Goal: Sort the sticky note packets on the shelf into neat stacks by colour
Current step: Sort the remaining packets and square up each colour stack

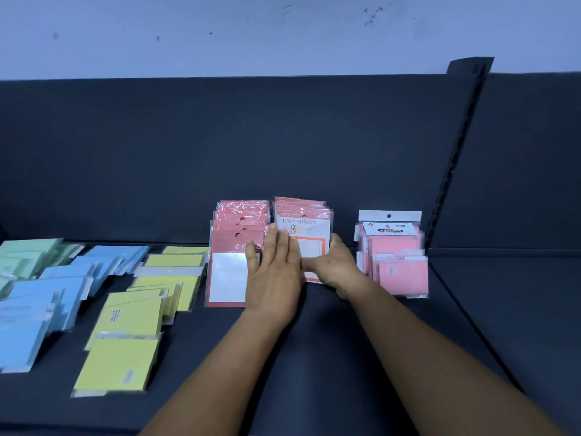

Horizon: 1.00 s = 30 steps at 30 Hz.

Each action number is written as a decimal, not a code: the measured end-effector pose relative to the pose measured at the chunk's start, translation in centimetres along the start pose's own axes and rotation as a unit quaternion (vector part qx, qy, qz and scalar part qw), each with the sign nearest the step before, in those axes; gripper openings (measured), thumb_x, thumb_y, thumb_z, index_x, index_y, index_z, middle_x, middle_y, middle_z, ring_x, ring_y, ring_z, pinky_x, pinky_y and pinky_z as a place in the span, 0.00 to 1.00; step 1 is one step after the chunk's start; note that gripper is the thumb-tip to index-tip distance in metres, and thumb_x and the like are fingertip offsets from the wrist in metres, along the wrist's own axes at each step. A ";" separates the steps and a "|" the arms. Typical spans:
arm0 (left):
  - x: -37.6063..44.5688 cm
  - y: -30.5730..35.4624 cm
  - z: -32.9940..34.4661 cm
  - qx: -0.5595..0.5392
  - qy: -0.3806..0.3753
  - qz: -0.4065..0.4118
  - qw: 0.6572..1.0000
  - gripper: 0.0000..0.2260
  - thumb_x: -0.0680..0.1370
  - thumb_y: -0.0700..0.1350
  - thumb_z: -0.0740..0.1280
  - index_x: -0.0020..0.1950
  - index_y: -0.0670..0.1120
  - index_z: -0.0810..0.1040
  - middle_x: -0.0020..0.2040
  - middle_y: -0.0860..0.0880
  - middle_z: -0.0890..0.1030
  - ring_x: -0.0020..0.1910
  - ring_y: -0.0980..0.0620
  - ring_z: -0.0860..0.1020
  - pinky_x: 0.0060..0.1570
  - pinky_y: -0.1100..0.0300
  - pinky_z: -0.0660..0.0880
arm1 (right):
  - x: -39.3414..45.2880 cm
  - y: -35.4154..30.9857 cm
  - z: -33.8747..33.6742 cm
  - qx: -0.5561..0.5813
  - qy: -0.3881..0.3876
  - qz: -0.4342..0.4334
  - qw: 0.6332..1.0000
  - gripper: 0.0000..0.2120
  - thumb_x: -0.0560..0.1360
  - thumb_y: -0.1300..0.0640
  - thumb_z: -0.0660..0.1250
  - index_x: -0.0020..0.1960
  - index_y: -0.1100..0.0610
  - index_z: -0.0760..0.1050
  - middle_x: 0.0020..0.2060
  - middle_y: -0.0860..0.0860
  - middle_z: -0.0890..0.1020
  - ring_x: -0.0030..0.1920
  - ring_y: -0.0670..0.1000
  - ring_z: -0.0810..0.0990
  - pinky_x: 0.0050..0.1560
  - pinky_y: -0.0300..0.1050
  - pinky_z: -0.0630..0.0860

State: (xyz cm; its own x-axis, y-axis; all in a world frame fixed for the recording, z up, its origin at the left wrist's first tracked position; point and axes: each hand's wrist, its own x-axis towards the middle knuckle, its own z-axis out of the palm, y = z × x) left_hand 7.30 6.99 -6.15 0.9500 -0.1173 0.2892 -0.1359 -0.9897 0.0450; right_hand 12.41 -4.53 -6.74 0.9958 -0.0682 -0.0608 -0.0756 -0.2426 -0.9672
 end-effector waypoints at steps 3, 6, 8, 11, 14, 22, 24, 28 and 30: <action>-0.3 0.3 -0.3 -0.035 0.011 0.008 0.999 0.26 0.82 0.48 0.51 0.78 0.45 0.46 0.79 0.51 0.44 0.76 0.49 0.35 0.72 0.45 0.35 | -1.0 -0.2 -0.7 -0.010 0.035 -0.018 0.999 0.25 0.66 0.65 0.74 0.56 0.51 0.67 0.50 0.48 0.82 0.50 0.49 0.81 0.51 0.43 0.78; -0.6 1.0 -0.8 -0.093 0.034 0.017 0.995 0.30 0.81 0.49 0.56 0.78 0.45 0.45 0.79 0.49 0.44 0.77 0.48 0.40 0.73 0.51 0.40 | -2.3 -0.4 -2.0 -0.045 0.058 -0.028 0.997 0.24 0.67 0.65 0.73 0.56 0.49 0.66 0.50 0.47 0.81 0.50 0.50 0.81 0.52 0.46 0.78; -0.5 1.4 -1.1 -0.173 0.044 0.015 0.984 0.35 0.80 0.47 0.60 0.78 0.44 0.41 0.78 0.46 0.41 0.77 0.48 0.42 0.74 0.56 0.43 | -3.1 -0.2 -2.8 -0.042 0.061 -0.039 0.996 0.26 0.65 0.65 0.73 0.57 0.48 0.67 0.50 0.47 0.82 0.50 0.49 0.81 0.55 0.49 0.78; -0.1 1.8 -1.2 -0.325 0.041 -0.003 0.945 0.41 0.77 0.43 0.65 0.77 0.44 0.36 0.79 0.47 0.43 0.78 0.51 0.45 0.73 0.59 0.48 | -4.4 0.1 -3.7 -0.017 0.049 -0.046 0.998 0.28 0.65 0.65 0.74 0.59 0.47 0.69 0.50 0.44 0.82 0.50 0.47 0.82 0.56 0.49 0.79; 0.0 1.6 -1.5 -0.429 -0.016 -0.017 0.903 0.48 0.74 0.41 0.69 0.77 0.49 0.33 0.76 0.53 0.59 0.74 0.54 0.61 0.70 0.58 0.61 | -5.5 0.2 -4.7 0.027 0.019 -0.044 0.998 0.29 0.67 0.68 0.73 0.63 0.50 0.69 0.51 0.46 0.83 0.52 0.47 0.82 0.58 0.49 0.78; -0.8 1.3 -1.2 -0.453 -0.005 -0.014 0.891 0.33 0.64 0.39 0.72 0.65 0.57 0.64 0.59 0.55 0.76 0.60 0.55 0.75 0.60 0.52 0.75 | -7.2 0.9 -4.5 -0.012 0.014 -0.032 0.999 0.33 0.69 0.70 0.69 0.68 0.49 0.62 0.54 0.48 0.80 0.53 0.47 0.80 0.56 0.45 0.77; -1.2 1.2 -1.0 -0.455 -0.002 -0.003 0.890 0.32 0.67 0.36 0.72 0.64 0.57 0.64 0.60 0.56 0.76 0.60 0.57 0.75 0.59 0.59 0.74 | -7.5 0.8 -4.5 -0.014 0.032 -0.064 0.997 0.38 0.69 0.71 0.67 0.71 0.48 0.58 0.57 0.47 0.79 0.55 0.47 0.79 0.59 0.45 0.76; -1.9 1.2 -1.1 -0.459 0.001 0.003 0.888 0.34 0.71 0.34 0.70 0.68 0.58 0.61 0.58 0.61 0.74 0.55 0.64 0.74 0.49 0.76 0.67 | -8.0 1.2 -3.7 -0.049 0.061 -0.115 0.990 0.45 0.67 0.67 0.65 0.77 0.45 0.48 0.64 0.46 0.75 0.62 0.47 0.75 0.64 0.48 0.74; -2.1 1.2 -1.2 -0.456 0.016 -0.008 0.890 0.33 0.72 0.34 0.69 0.71 0.54 0.60 0.57 0.61 0.74 0.54 0.64 0.73 0.52 0.72 0.66 | -7.9 1.3 -3.3 -0.065 0.074 -0.133 0.986 0.45 0.65 0.62 0.64 0.77 0.44 0.48 0.67 0.46 0.72 0.66 0.47 0.73 0.67 0.50 0.71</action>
State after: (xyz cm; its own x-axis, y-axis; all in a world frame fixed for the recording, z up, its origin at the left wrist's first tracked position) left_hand 4.83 6.12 -5.58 0.9475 -0.0861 0.3081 -0.3074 -0.5109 0.8028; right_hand 4.23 -7.46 -6.76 0.9637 -0.1236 0.2365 0.1717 -0.3915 -0.9040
